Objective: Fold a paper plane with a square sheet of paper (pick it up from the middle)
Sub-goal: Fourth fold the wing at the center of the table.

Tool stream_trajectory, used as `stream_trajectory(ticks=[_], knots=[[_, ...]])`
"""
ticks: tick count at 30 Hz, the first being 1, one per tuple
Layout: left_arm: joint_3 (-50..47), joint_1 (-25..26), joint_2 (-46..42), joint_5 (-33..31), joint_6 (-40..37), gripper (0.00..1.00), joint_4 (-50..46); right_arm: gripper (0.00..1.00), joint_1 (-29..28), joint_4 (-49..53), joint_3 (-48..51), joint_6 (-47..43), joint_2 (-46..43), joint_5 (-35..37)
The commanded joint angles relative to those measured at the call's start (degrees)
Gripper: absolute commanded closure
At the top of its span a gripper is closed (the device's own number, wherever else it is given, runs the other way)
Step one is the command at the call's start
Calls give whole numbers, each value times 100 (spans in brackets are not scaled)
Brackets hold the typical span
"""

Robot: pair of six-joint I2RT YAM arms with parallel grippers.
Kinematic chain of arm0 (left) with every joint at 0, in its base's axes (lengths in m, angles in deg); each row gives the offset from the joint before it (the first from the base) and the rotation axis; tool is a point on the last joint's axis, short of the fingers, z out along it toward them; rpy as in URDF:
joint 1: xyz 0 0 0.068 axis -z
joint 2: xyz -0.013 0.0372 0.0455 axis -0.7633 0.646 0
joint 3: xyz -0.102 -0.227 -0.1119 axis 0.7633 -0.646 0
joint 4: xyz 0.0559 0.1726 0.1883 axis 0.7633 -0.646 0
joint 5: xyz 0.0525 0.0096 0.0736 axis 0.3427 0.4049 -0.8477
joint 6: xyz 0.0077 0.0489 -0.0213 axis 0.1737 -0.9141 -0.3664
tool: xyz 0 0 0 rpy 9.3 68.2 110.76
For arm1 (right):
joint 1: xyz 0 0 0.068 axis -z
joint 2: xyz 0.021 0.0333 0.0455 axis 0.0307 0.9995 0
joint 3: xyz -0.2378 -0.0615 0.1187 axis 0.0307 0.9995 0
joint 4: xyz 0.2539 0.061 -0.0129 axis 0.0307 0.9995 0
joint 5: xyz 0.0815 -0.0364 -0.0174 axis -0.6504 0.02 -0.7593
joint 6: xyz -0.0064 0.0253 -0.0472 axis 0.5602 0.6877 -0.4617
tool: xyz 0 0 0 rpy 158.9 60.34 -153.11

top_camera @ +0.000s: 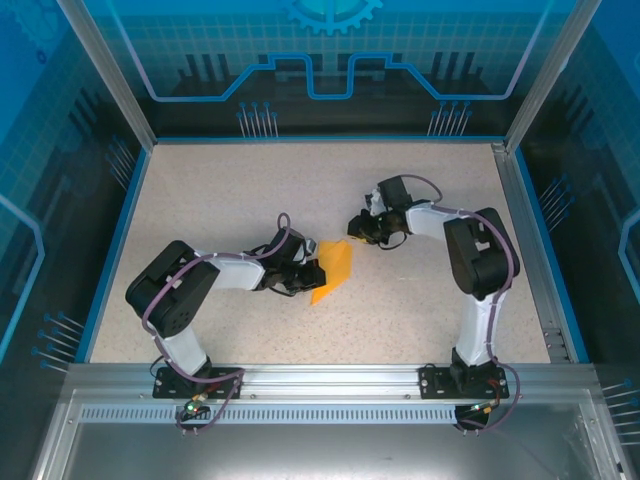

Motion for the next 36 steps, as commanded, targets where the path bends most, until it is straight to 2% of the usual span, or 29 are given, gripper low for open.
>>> stream_trajectory(ticks=[1,6,10,19,30,36], knots=[[-44,5,-108,-158,-4,91,-840,72,-115,176,424,-32,-649,-48],[308,1,-563,-183,-82,84,-1100,67,-324,150,1157,232,-1185,20],[583,-13,-821,-444,-184,77,-1440,61,-590,105,1431,453,-1357,89],[770,-240,-751,-652,-506,72,-1913,51,-1054,-128,1642,920,-1343,348],[906,-249,-422,-656,-587,70,-2007,49,-1082,-301,1783,1145,-1120,403],[964,-249,-238,-616,-598,70,-2020,49,-1101,-763,1861,1338,-942,135]])
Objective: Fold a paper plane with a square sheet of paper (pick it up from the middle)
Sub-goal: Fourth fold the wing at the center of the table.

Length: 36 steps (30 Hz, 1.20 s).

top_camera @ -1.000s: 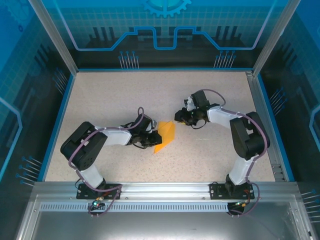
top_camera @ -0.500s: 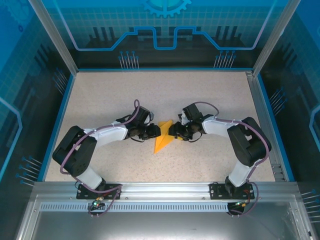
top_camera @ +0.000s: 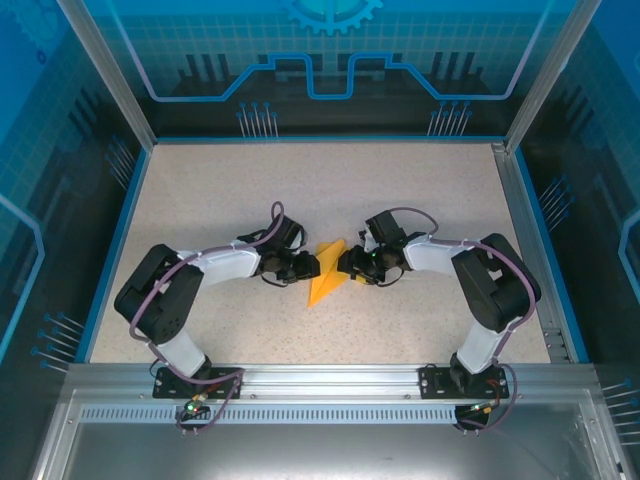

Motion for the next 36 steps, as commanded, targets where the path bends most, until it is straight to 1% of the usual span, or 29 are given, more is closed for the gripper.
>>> stream_trajectory(ticks=[1,4,8,15,20,24,31,36], knots=[[184,-20,143,-24,-134,70,-132,49,-81,-507,115,217,245,-235],[192,-20,203,-5,-123,70,-113,48,-90,-633,120,314,304,-263],[210,-20,268,13,-124,70,-121,52,-89,-747,135,461,372,-314],[210,-20,405,92,-122,71,-89,51,-100,-906,138,570,390,-395],[202,-20,423,102,-120,72,-79,55,-109,-940,136,598,341,-443],[205,-22,460,132,-123,72,-79,54,-109,-778,57,537,362,-391],[166,-20,484,198,-126,74,-51,53,-118,-1027,87,625,359,-471],[166,-20,504,224,-112,76,-22,52,-117,-926,-22,613,343,-442]])
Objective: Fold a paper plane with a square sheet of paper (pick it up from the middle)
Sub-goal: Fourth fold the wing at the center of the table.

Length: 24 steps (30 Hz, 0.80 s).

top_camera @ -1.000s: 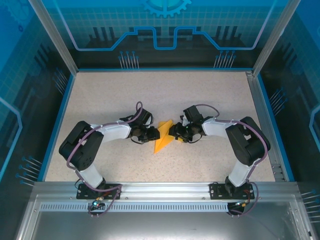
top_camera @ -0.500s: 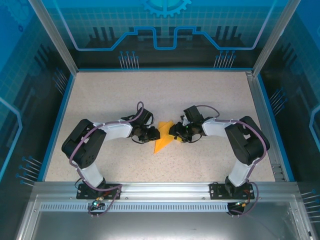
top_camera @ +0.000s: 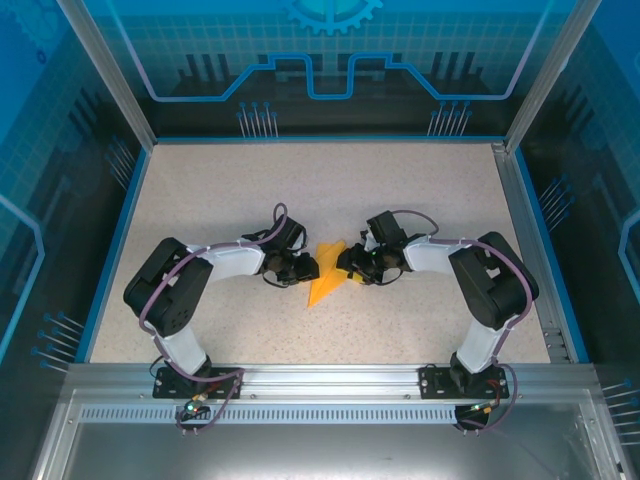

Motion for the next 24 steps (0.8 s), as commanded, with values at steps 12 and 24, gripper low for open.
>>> stream_trajectory(ticks=[12,24], knots=[[118,6,244,282,-86,77,9,51,-194,-292,-325,-49,111,-159],[109,4,241,273,-88,78,-15,48,-190,987,-490,-343,-235,843]])
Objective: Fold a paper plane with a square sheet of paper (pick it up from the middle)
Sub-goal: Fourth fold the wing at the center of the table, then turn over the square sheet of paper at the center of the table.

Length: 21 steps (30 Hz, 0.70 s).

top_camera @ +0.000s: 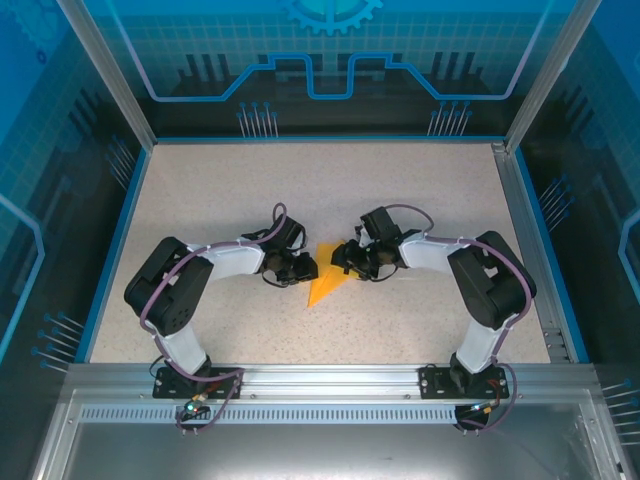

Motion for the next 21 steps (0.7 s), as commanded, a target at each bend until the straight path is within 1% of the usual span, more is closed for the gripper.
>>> stream_trajectory(ticks=[1,4,13,17,21], knots=[[85,39,195,207,-85,78,26,48,-44,749,-127,-209,-263,534],[96,40,210,207,-82,78,32,48,-48,910,-193,-245,-198,534],[97,39,221,238,-89,79,39,49,-170,448,-231,-147,151,46],[94,41,231,241,-78,79,44,49,-253,487,-344,-125,301,14],[94,39,247,269,-68,79,53,51,-318,281,-329,-67,316,-84]])
